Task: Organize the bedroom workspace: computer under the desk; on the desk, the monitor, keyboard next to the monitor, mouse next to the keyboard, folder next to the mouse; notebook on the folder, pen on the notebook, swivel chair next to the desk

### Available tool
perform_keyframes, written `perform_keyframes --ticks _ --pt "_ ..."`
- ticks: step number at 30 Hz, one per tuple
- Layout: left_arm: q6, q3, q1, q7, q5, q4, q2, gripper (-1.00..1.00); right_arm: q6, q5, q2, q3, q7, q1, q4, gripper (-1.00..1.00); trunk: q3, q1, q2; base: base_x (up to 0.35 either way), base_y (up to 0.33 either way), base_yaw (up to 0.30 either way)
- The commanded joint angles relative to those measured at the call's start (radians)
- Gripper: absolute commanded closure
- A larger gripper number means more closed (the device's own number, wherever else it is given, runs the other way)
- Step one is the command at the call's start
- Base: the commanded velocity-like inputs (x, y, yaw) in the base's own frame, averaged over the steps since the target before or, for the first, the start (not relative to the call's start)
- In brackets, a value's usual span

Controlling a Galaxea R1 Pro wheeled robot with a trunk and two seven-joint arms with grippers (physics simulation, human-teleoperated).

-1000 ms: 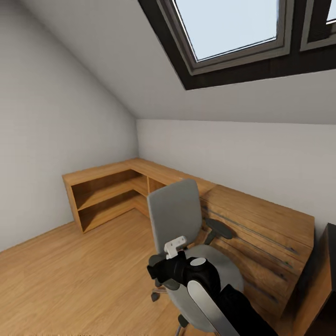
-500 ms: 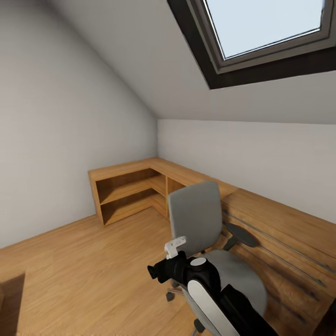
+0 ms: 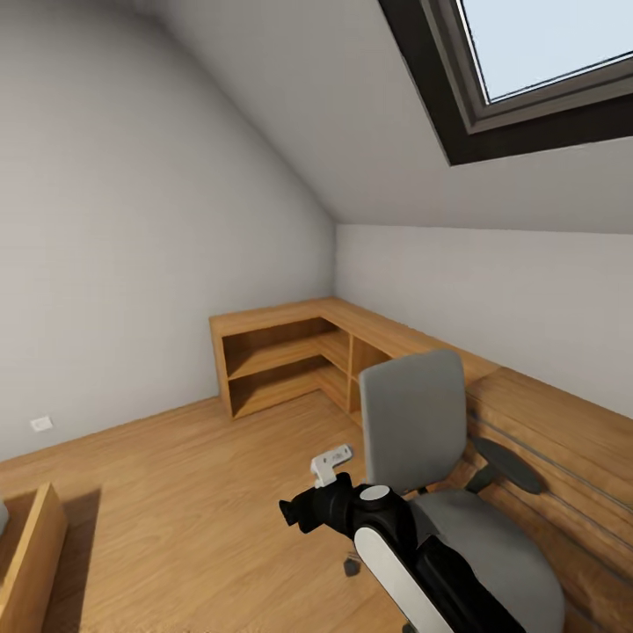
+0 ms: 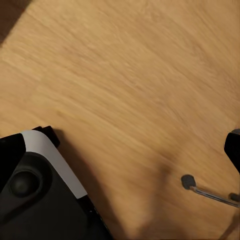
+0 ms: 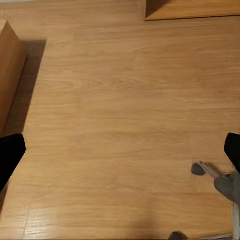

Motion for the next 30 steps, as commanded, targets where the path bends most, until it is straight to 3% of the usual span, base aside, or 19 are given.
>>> perform_keyframes --ticks 1,30 --pt "-0.007 -0.004 -0.001 0.004 0.007 -0.002 0.001 -1.00 0.001 -0.010 -0.001 0.001 -0.010 -0.001 -0.001 -1.00 -0.001 0.000 -0.001 0.010 0.006 0.279" --pt "-0.001 -0.004 -0.002 0.004 0.004 -0.002 -0.001 -1.00 0.002 -0.010 -0.002 0.000 -0.010 -0.001 -0.001 -1.00 -0.001 0.000 -0.001 0.001 0.004 0.279"
